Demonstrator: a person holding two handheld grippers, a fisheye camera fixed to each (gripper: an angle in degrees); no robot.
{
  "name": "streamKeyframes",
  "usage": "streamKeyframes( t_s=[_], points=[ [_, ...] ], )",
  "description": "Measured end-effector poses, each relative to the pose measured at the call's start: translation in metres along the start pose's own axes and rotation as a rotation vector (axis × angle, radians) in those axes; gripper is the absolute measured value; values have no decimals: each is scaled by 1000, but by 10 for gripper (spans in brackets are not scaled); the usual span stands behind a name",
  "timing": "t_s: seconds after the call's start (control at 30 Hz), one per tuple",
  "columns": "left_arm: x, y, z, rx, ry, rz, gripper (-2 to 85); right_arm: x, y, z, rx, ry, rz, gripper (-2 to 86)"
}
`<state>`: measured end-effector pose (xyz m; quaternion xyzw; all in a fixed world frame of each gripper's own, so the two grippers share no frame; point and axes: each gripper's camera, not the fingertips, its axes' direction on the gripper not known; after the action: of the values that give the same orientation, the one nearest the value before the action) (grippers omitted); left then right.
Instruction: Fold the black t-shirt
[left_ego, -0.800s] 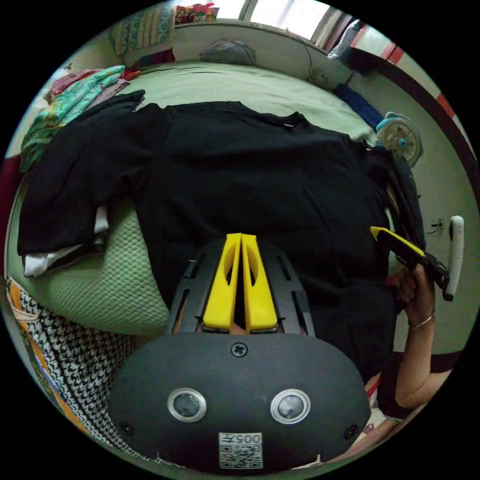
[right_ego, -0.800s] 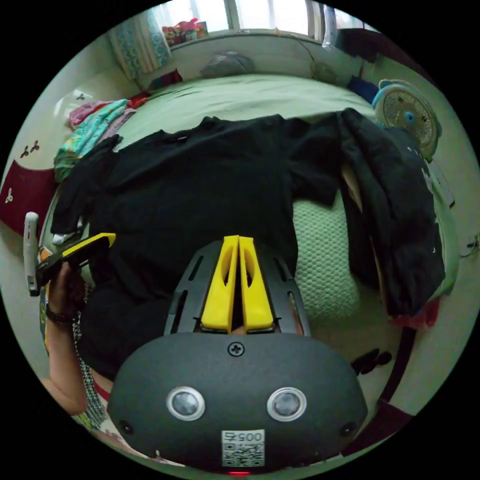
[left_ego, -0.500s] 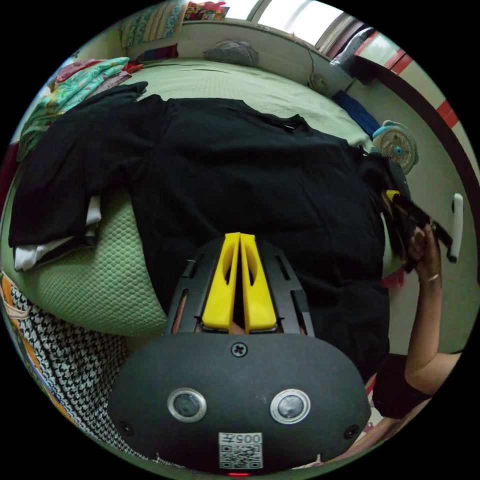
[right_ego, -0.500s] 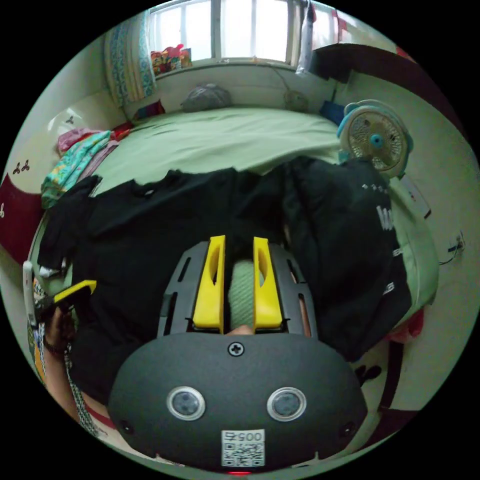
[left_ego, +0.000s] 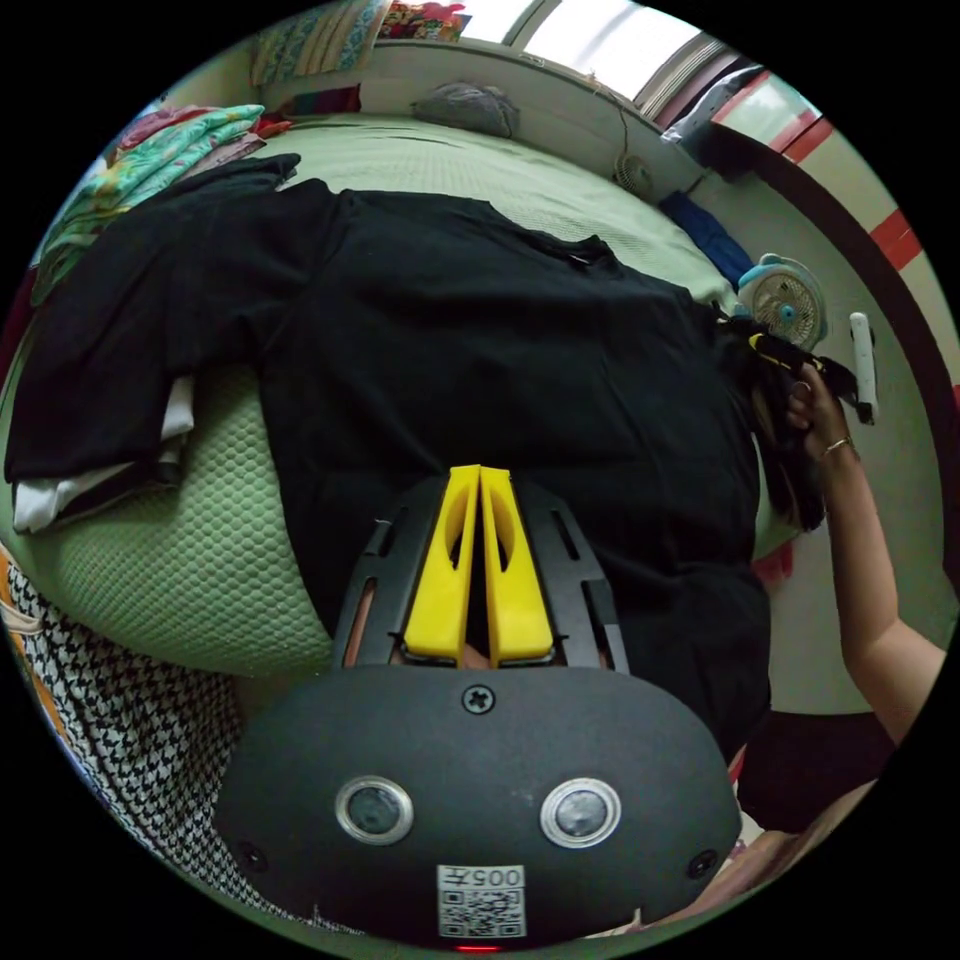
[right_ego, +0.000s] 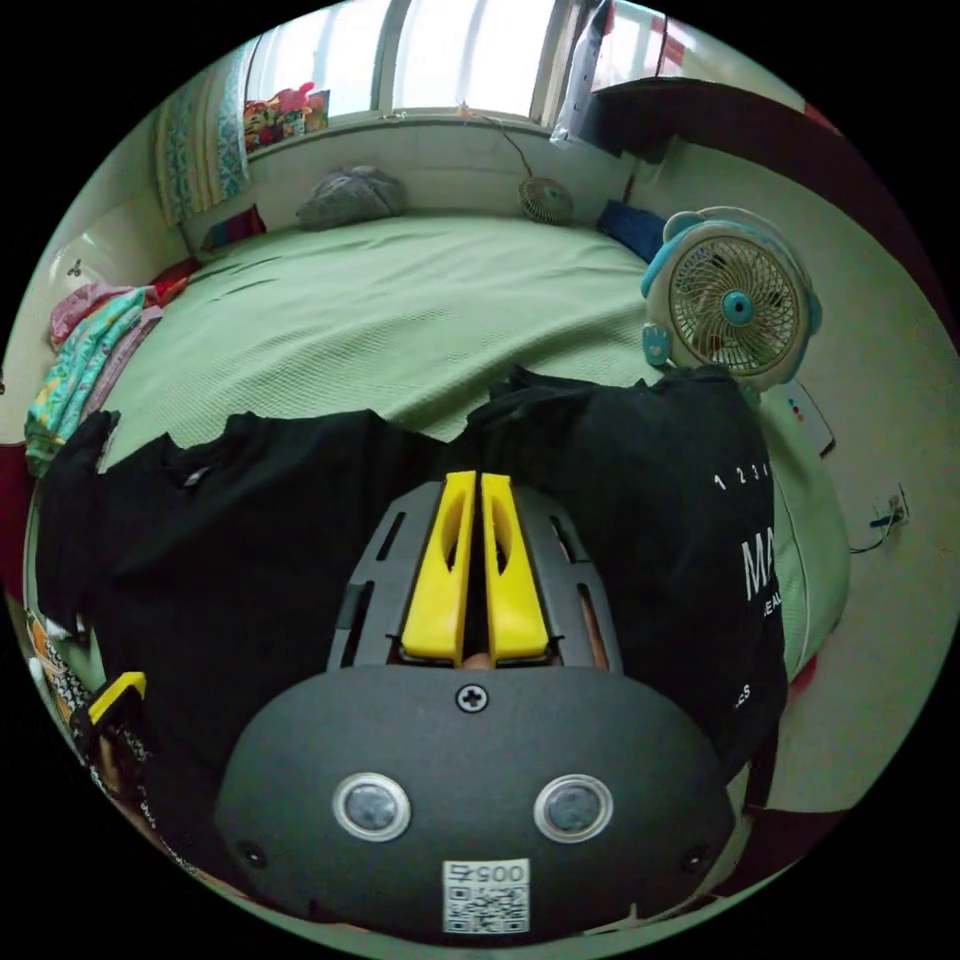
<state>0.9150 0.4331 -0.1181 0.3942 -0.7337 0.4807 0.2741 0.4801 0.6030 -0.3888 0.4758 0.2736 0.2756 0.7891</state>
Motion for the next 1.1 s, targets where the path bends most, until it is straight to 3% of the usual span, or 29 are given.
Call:
streamKeyframes(
  t_s=[0.17, 0.33, 0.43, 0.57, 0.93, 1.1],
  points=[
    [-6, -8, -5, -13, 2, -2, -7, -39, -19, -24, 47, -27, -53, -6],
    [-5, -12, -11, -9, -34, 19, -7, -96, -40, -9, -61, -235, -130, 30],
    [-7, -15, -14, -13, -40, 15, -6, -99, -36, -14, -43, -264, -127, 47],
    [-7, -18, -19, -11, -57, 25, -6, -82, -18, -14, -26, -200, -113, 45],
    [-15, -29, -37, -32, -20, -5, 2, -97, 46, 39, -244, -120, -150, 29],
    [-24, -24, -69, 46, -45, -39, 86, -109, 49, 35, -229, -94, -155, 26]
  ],
)
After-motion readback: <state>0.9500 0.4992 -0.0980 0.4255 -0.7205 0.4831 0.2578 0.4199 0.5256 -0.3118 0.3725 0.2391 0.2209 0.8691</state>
